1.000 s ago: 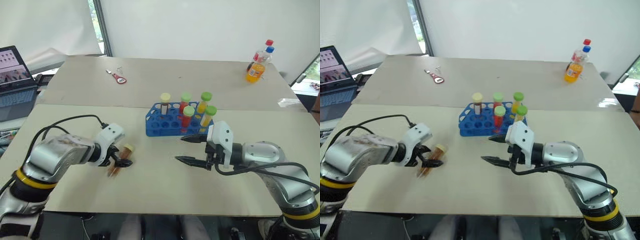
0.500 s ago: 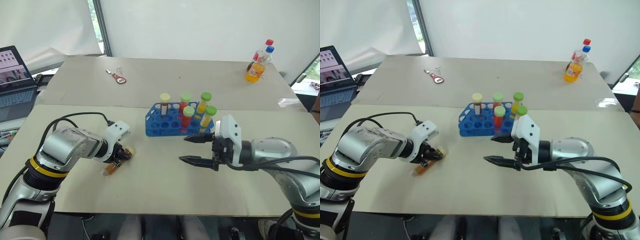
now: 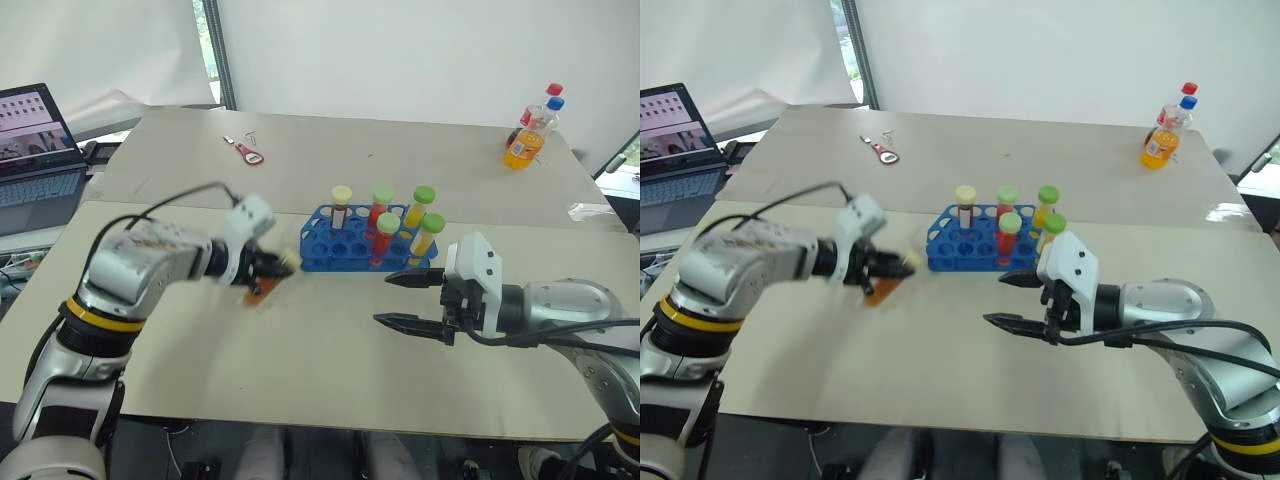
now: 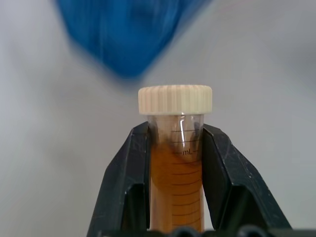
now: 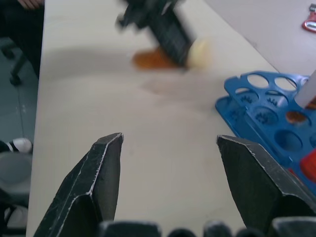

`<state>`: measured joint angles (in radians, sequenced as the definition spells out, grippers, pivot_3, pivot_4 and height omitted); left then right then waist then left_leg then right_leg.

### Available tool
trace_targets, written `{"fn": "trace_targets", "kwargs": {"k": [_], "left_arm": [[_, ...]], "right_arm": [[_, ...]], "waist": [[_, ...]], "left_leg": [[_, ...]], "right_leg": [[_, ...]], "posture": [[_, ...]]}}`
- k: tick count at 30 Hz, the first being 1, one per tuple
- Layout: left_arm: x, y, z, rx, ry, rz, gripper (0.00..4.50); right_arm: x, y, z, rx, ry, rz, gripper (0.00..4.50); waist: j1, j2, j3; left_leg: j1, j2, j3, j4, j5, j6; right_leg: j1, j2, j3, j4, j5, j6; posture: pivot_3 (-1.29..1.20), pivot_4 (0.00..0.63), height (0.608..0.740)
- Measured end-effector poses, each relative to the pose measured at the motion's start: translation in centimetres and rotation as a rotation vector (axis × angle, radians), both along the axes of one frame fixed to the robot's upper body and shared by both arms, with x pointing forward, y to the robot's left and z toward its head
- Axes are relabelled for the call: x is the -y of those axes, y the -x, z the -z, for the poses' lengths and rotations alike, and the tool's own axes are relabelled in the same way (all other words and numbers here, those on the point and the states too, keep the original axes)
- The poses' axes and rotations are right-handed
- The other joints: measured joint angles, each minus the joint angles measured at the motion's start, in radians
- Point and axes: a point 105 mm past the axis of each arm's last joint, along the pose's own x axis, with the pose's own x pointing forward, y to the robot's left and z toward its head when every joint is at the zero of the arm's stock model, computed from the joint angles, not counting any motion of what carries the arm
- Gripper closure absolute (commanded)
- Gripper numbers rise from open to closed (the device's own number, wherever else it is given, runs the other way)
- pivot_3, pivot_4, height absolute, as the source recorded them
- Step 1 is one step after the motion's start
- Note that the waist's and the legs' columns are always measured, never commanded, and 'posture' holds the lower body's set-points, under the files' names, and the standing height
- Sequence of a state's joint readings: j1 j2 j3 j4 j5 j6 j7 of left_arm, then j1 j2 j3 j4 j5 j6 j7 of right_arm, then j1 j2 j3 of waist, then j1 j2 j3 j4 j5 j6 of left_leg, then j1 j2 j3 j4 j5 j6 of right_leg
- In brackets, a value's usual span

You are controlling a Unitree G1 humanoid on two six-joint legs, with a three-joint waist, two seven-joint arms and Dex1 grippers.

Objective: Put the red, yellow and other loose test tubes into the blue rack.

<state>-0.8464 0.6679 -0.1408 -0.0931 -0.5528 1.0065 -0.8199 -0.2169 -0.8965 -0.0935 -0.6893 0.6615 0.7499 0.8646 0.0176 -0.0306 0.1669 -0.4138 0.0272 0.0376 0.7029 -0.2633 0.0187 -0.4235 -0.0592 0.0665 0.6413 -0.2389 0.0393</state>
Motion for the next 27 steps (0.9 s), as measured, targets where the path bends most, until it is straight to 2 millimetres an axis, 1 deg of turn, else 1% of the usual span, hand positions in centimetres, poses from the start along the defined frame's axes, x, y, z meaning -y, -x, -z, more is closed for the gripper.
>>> {"fn": "trace_targets", "kwargs": {"k": [1,2,4,7,10,14,16,19,27], "left_arm": [[0.8,-0.7,-1.7,0.064,0.083,0.016,3.59],[1.4,-1.0,-2.8,0.114,0.145,0.032,3.59],[2.2,-1.6,-3.2,0.164,0.212,0.046,3.59],[4.0,-2.4,-2.4,0.214,0.292,0.051,3.59],[5.5,-3.0,-0.9,0.253,0.329,0.041,3.59],[6.4,-3.9,0.0,0.31,0.353,0.018,3.59],[7.0,-4.4,1.0,0.31,0.37,0.002,3.59],[7.3,-5.2,2.5,0.297,0.372,-0.027,3.59],[8.3,-5.6,3.3,0.321,0.395,-0.04,3.59]], "right_arm": [[0.2,0.2,0.0,0.004,0.012,0.007,1.12],[0.5,0.5,0.0,0.01,0.024,0.015,1.12],[0.9,0.7,-0.3,0.024,0.037,0.043,1.12],[1.5,0.5,-0.1,0.016,0.063,0.122,1.12],[2.0,0.1,-0.1,0.013,0.077,0.213,1.12],[2.5,-0.1,0.0,-0.012,0.085,0.288,1.12],[2.6,-0.1,-0.1,-0.014,0.086,0.313,1.12],[2.5,0.2,-0.2,-0.021,0.084,0.32,1.12],[2.6,0.5,-0.5,-0.039,0.068,0.347,1.12]], "waist": [[0.0,0.0,0.0],[-0.003,0.0,0.0],[-0.008,0.0,0.0],[-0.01,0.0,0.0],[-0.009,0.0,0.0],[-0.006,0.0,0.0],[-0.005,0.0,0.0],[-0.006,0.0,0.0],[-0.006,0.0,0.0]], "left_leg": [[0.0,0.0,0.0,0.0,0.0,0.0],[0.0,0.0,0.0,0.0,0.0,0.0],[0.0,0.0,-0.001,0.0,0.0,0.0],[0.0,0.0,-0.002,0.0,0.0,0.0],[0.0,0.0,-0.002,0.001,0.0,0.0],[0.0,0.0,-0.002,0.001,0.0,0.0],[-0.001,-0.001,-0.002,0.001,0.0,0.0],[-0.001,-0.001,-0.003,0.001,0.0,0.0],[-0.001,-0.001,-0.007,0.001,0.0,0.0]], "right_leg": [[0.0,0.0,0.0,-0.001,0.0,0.0],[0.0,0.0,0.0,0.0,0.0,0.0],[0.0,0.0,0.001,0.0,0.0,0.0],[0.0,0.001,0.001,0.0,0.0,0.0],[0.0,0.0,0.001,0.001,0.0,0.0],[0.0,0.0,0.001,0.0,0.0,0.001],[0.0,0.0,0.001,0.0,0.001,0.001],[0.0,0.0,0.001,0.0,0.001,0.001],[0.0,0.0,0.001,0.0,0.001,0.002]], "posture": [[0.0,0.15,0.74],[0.0,0.15,0.74],[0.0,0.15,0.74],[0.0,0.15,0.74],[0.0,0.15,0.74],[0.0,0.15,0.74],[0.0,0.15,0.74],[0.0,0.15,0.74],[0.0,0.15,0.74]]}}
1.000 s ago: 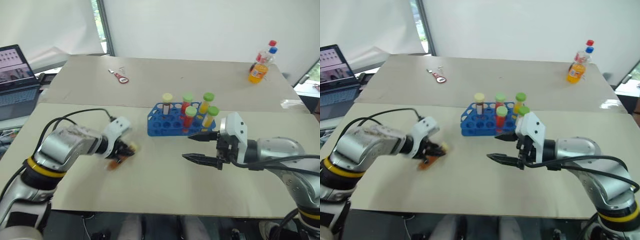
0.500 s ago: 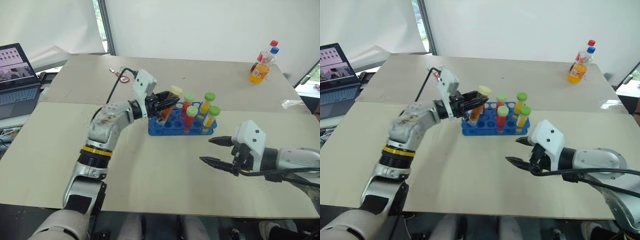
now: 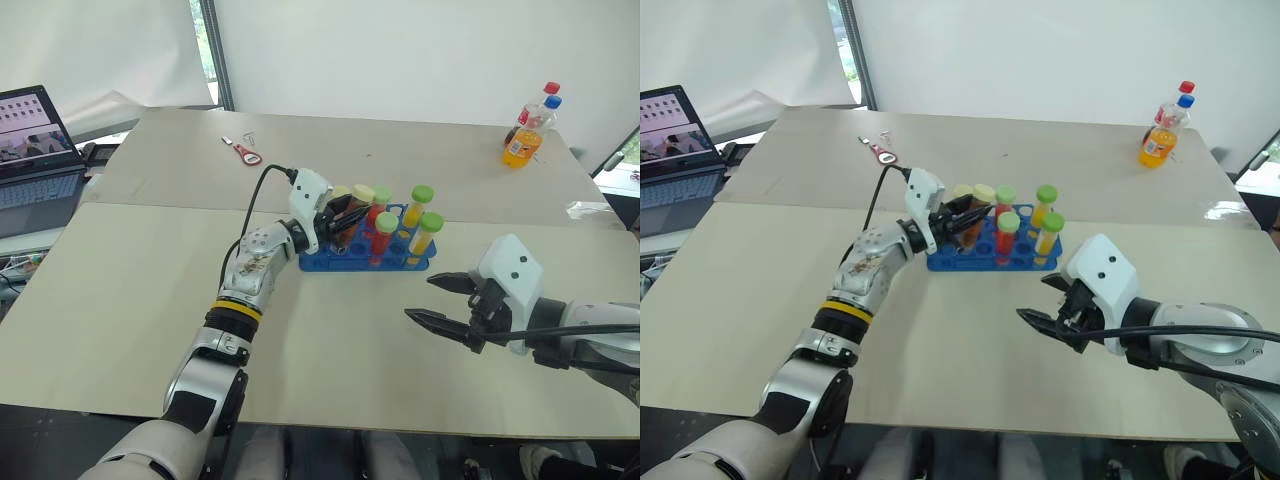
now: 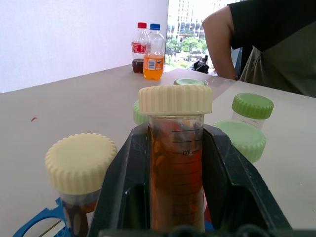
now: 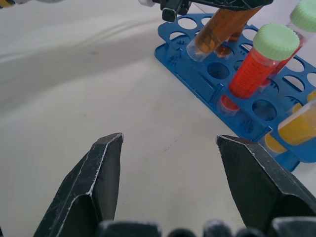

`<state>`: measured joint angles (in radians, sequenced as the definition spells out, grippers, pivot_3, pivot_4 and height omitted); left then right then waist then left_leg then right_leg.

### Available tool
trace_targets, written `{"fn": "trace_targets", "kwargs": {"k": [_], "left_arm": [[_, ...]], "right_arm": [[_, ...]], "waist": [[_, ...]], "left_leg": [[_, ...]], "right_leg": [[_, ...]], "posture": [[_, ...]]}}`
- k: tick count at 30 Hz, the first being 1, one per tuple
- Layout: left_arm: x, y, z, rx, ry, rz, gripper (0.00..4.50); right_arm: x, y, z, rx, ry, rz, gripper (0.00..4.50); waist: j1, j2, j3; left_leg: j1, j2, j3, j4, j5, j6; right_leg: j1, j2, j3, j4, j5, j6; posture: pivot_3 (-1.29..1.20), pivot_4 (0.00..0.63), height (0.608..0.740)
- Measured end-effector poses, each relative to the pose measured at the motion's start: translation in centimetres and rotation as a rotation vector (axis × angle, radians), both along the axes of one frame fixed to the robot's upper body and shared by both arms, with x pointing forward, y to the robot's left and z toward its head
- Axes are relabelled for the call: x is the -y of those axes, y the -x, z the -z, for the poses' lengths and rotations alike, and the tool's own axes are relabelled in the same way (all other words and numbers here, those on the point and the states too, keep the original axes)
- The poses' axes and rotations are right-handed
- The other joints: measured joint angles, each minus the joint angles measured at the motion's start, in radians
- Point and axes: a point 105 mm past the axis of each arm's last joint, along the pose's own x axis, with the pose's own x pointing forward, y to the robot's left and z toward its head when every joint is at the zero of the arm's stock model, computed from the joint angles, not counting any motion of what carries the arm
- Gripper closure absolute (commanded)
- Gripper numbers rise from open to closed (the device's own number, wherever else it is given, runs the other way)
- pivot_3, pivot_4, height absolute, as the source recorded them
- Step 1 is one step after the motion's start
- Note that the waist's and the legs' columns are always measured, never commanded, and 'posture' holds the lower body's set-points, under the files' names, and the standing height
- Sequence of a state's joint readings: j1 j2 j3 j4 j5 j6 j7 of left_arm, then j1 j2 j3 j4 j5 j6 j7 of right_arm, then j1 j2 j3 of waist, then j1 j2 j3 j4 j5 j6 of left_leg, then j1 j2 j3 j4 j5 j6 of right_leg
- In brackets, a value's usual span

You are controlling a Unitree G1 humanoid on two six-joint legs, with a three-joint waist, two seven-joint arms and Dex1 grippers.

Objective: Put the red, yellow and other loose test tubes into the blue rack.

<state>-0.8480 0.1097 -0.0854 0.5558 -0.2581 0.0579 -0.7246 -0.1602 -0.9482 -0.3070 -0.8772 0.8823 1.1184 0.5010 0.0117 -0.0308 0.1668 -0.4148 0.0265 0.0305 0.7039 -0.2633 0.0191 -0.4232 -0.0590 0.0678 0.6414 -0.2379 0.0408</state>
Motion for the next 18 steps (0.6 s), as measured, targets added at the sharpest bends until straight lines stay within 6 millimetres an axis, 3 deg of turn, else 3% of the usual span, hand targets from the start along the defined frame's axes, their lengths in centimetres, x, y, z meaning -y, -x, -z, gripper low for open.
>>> {"fn": "trace_targets", "kwargs": {"k": [10,18], "left_arm": [[0.2,0.5,0.5,0.095,0.027,-0.04,3.59],[-0.7,1.4,2.1,0.14,0.091,-0.127,3.59]], "right_arm": [[0.1,-0.6,-1.0,0.051,-0.016,0.052,1.12],[0.2,-2.0,-1.3,0.1,-0.091,0.155,1.12]], "waist": [[0.002,0.0,0.0],[0.0,0.0,-0.001]], "left_leg": [[0.0,0.0,-0.001,0.0,0.0,0.0],[0.001,0.0,-0.002,0.0,0.0,0.0]], "right_leg": [[0.001,0.0,0.0,0.0,0.0,0.0],[0.001,0.0,0.0,0.0,0.0,0.0]], "posture": [[0.0,0.15,0.74],[0.0,0.15,0.74]]}}
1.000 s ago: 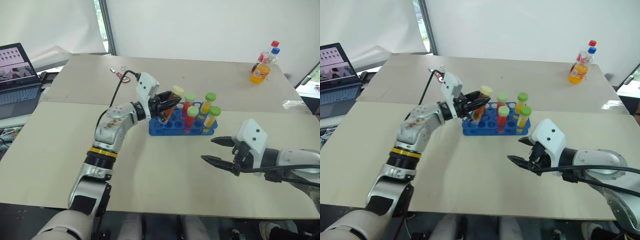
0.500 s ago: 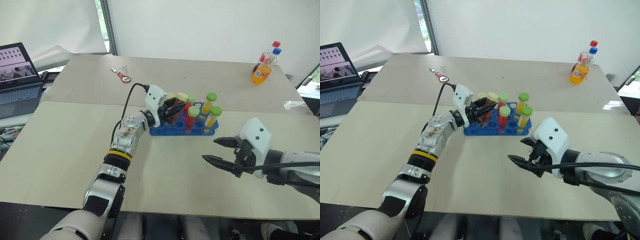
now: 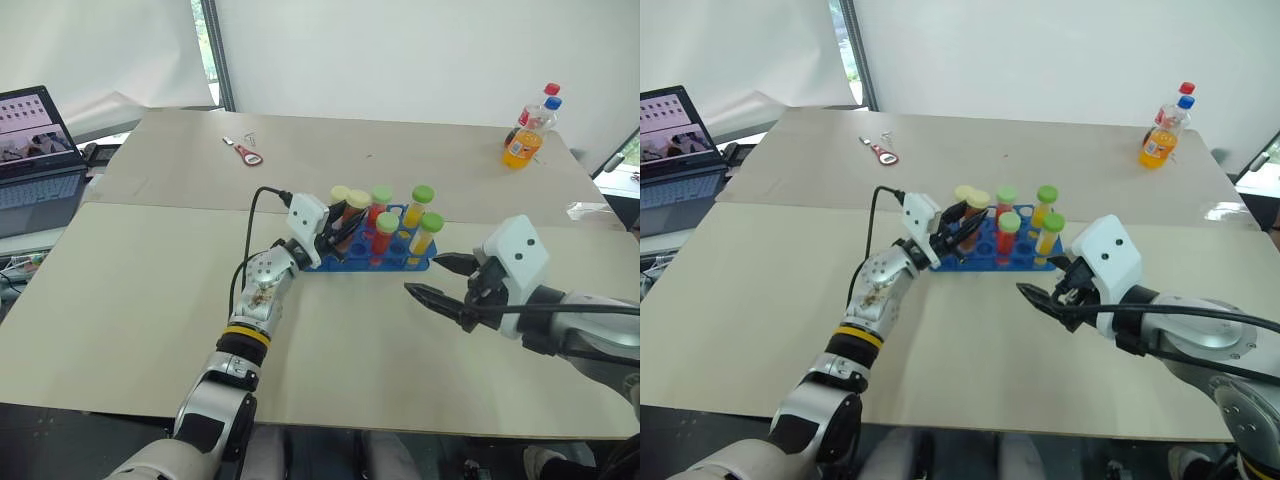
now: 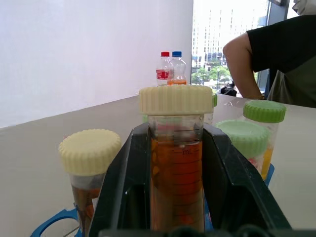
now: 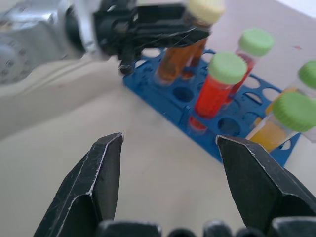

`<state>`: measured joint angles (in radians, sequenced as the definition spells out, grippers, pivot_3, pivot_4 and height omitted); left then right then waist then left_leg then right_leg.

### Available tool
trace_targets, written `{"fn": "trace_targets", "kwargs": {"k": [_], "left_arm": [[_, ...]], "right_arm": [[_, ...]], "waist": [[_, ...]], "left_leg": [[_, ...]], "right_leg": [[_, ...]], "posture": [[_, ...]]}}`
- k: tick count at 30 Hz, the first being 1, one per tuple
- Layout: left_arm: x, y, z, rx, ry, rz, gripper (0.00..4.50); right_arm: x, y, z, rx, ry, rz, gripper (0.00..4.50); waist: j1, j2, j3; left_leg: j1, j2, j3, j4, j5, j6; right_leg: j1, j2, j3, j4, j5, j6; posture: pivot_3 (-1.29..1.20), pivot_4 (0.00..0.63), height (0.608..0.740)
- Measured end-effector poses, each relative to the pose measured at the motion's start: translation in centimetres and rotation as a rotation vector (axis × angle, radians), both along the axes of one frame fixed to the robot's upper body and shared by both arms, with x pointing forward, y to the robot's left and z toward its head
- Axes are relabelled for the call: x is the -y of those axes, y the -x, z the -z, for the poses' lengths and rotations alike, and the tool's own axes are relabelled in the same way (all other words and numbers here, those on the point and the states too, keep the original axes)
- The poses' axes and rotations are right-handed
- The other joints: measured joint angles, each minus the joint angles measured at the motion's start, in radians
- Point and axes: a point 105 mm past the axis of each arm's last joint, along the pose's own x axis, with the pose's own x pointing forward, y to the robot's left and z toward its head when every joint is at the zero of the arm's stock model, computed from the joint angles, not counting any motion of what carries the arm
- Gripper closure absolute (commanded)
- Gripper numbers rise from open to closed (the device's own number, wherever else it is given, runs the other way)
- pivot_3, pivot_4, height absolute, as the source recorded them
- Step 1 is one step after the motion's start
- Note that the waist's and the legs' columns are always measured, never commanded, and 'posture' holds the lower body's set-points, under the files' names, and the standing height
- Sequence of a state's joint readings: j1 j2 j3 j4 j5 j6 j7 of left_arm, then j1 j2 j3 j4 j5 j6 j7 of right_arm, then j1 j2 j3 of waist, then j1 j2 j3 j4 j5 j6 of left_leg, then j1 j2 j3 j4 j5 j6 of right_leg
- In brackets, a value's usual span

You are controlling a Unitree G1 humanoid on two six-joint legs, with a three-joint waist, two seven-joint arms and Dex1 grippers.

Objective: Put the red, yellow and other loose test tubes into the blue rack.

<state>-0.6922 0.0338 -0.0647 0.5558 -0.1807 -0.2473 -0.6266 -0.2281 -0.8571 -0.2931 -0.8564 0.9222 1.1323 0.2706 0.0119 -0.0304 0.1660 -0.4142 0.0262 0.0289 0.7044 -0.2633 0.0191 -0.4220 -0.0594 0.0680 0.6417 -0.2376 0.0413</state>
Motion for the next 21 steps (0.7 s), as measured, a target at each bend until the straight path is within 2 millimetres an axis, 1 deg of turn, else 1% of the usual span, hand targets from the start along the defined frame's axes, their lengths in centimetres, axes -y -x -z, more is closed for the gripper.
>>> {"fn": "trace_targets", "kwargs": {"k": [3,5,6,9,10,11,12,14,15,17,18,19,21], "left_arm": [[-0.5,0.2,0.9,-0.018,0.008,-0.019,3.6],[-0.6,0.2,1.0,-0.014,0.006,-0.022,2.56],[-0.7,0.2,1.0,-0.013,-0.001,-0.026,2.18],[-1.5,0.2,1.8,-0.02,-0.056,-0.025,0.73],[-1.7,0.3,1.9,-0.02,-0.079,-0.011,0.18],[-2.1,0.6,2.1,-0.016,-0.113,0.006,0.08],[-2.5,0.8,2.1,-0.01,-0.143,0.019,0.0],[-3.7,1.2,2.1,0.0,-0.217,0.041,0.0],[-4.6,1.5,2.0,0.001,-0.257,0.047,0.0],[-7.1,2.4,2.1,-0.026,-0.372,0.068,0.0],[-8.7,3.0,2.2,-0.056,-0.437,0.077,0.0],[-9.7,3.4,2.0,-0.078,-0.475,0.081,0.0],[-10.9,4.4,1.3,-0.109,-0.545,0.106,0.0]], "right_arm": [[0.3,-0.5,0.0,0.018,-0.016,0.049,1.12],[0.7,-0.9,-0.1,0.031,-0.018,0.077,1.12],[0.8,-1.0,-0.1,0.035,-0.022,0.086,1.12],[1.2,-1.4,-0.2,0.051,-0.03,0.108,1.12],[1.4,-1.5,-0.3,0.057,-0.031,0.112,1.12],[1.5,-1.6,-0.4,0.059,-0.034,0.11,1.12],[1.6,-1.7,-0.3,0.059,-0.033,0.109,0.6],[1.9,-1.7,-0.1,0.046,-0.03,0.092,0.04],[2.2,-1.7,0.0,0.039,-0.021,0.083,0.04],[3.2,-1.8,0.1,0.027,0.028,0.06,0.04],[4.1,-2.1,-0.2,0.031,0.053,0.056,0.04],[4.8,-2.2,-0.6,0.041,0.069,0.054,0.04],[5.8,-2.4,-1.4,0.06,0.109,0.023,0.04]], "waist": [[-0.001,0.0,0.0],[-0.001,0.0,0.0],[-0.001,0.0,0.0],[-0.003,0.0,0.0],[-0.003,0.0,0.0],[-0.004,0.0,0.0],[-0.005,0.0,0.0],[-0.006,0.0,0.0],[-0.006,0.001,0.0],[-0.014,0.001,0.0],[-0.018,0.001,0.0],[-0.022,0.001,0.0],[-0.018,0.001,0.0]], "left_leg": [[0.0,0.0,0.0,0.0,0.0,0.0],[0.0,0.0,0.0,0.0,0.0,0.0],[0.0,0.0,0.0,0.0,0.0,0.0],[0.0,0.0,0.0,0.0,0.0,0.0],[0.0,0.0,0.0,0.0,0.0,0.0],[0.0,0.0,0.0,0.0,0.0,0.0],[0.0,0.0,0.0,0.0,0.0,0.0],[0.0,0.001,0.0,-0.001,0.0,0.0],[0.0,0.001,0.0,-0.001,0.0,0.0],[0.0,0.001,0.001,-0.001,0.0,0.0],[0.0,0.002,0.001,-0.001,0.0,0.0],[0.001,0.002,0.001,-0.001,0.0,0.0],[0.001,0.002,0.001,-0.001,0.0,0.0]], "right_leg": [[0.0,0.0,0.0,0.0,0.0,0.0],[0.0,0.0,0.0,0.0,0.0,0.0],[0.0,0.0,0.0,0.0,0.0,0.0],[0.0,0.0,0.0,0.0,0.0,0.0],[-0.001,0.001,0.0,0.0,0.0,0.0],[-0.001,0.001,0.0,0.0,0.0,0.0],[-0.001,0.001,0.0,0.0,0.0,0.0],[-0.001,0.001,0.0,0.0,0.0,0.0],[-0.001,0.001,0.0,0.0,0.0,0.0],[-0.001,0.001,0.0,0.0,0.0,0.0],[-0.001,0.001,0.0,0.0,0.0,0.0],[-0.001,0.001,0.0,0.0,0.0,0.0],[0.0,0.001,0.0,0.0,0.0,0.0]], "posture": [[0.0,0.15,0.74],[0.0,0.15,0.74],[0.0,0.15,0.74],[0.0,0.15,0.74],[0.0,0.15,0.74],[0.0,0.15,0.74],[0.0,0.15,0.74],[0.0,0.15,0.74],[0.0,0.15,0.74],[0.0,0.15,0.74],[0.0,0.15,0.74],[0.0,0.15,0.74],[0.0,0.15,0.74]]}}
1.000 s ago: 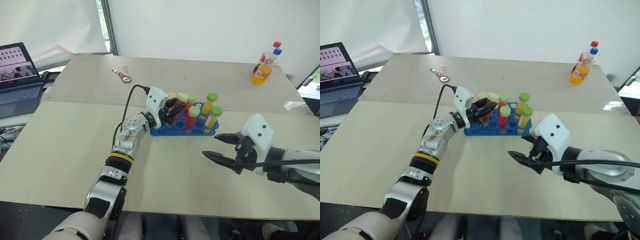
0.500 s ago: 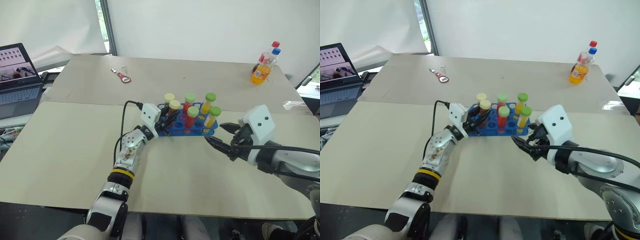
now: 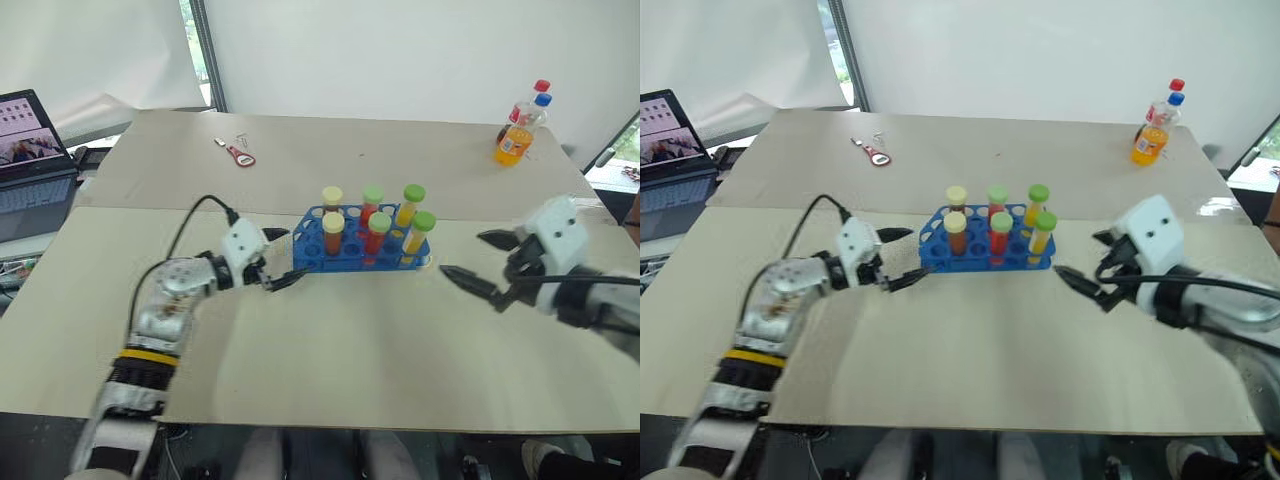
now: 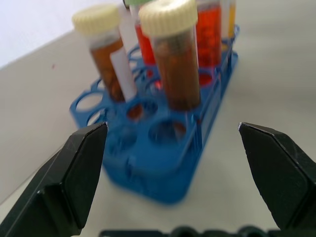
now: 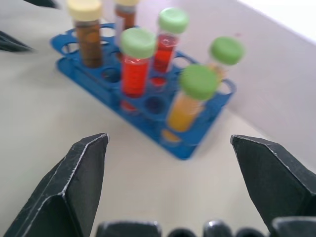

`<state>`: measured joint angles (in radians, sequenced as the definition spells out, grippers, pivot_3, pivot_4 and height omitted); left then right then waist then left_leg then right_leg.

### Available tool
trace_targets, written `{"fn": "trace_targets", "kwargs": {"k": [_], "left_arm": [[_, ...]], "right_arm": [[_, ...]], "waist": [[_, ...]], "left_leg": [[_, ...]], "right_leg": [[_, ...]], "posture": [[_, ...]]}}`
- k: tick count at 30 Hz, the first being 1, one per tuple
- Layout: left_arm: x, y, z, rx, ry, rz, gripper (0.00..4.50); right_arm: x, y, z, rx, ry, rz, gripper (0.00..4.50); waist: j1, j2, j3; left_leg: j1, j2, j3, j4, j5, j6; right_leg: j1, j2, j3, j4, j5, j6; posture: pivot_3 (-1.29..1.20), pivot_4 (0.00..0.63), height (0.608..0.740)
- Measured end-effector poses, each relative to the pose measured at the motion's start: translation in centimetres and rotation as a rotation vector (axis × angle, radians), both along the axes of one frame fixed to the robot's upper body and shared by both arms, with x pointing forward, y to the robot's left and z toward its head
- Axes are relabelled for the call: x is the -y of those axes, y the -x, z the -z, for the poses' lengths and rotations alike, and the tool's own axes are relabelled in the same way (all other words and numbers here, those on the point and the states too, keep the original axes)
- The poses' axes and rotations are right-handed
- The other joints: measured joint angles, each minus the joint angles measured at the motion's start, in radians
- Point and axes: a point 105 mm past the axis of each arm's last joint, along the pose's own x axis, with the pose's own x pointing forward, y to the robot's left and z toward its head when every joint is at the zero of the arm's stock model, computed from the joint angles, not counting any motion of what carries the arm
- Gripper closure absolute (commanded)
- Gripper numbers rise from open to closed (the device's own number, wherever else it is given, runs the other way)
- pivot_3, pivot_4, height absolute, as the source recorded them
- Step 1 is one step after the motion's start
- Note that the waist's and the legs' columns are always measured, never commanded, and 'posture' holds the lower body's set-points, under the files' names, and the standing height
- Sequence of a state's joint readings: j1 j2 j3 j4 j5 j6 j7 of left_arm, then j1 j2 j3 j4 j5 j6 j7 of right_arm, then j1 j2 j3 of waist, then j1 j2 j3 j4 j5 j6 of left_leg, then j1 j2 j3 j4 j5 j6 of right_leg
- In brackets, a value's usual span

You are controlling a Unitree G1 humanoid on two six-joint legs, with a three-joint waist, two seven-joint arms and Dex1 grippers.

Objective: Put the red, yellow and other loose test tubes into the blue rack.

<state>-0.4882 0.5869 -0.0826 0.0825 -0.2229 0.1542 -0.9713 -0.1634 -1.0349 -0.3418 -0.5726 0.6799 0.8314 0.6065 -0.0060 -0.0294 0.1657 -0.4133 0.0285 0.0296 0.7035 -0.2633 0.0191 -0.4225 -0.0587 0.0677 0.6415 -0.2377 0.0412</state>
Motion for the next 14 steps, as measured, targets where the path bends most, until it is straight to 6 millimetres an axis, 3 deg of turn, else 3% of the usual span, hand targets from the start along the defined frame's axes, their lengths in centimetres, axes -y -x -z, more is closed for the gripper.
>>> {"fn": "trace_targets", "kwargs": {"k": [3,9,14], "left_arm": [[-2.2,1.3,-0.8,-0.02,-0.123,-0.002,0.0],[-7.7,3.4,-1.1,-0.162,-0.207,-0.086,0.0],[-8.5,4.4,-1.0,-0.194,-0.237,-0.09,0.0]], "right_arm": [[1.1,0.4,-0.7,-0.001,0.058,-0.076,0.04],[3.3,0.5,-1.8,-0.016,0.081,-0.137,0.04],[3.5,0.4,-2.6,-0.001,0.094,-0.165,0.04]], "waist": [[0.0,0.0,0.0],[-0.007,0.0,0.0],[-0.003,0.001,0.0]], "left_leg": [[0.001,0.0,0.001,-0.001,0.0,0.0],[0.003,0.002,0.003,-0.001,0.0,0.0],[0.004,0.003,0.007,-0.002,0.0,0.0]], "right_leg": [[0.0,0.0,0.0,-0.001,0.0,0.0],[0.0,0.0,0.0,0.0,0.0,-0.001],[0.0,0.0,0.001,0.0,-0.001,-0.001]], "posture": [[0.0,0.15,0.74],[0.0,0.15,0.74],[0.0,0.15,0.74]]}}
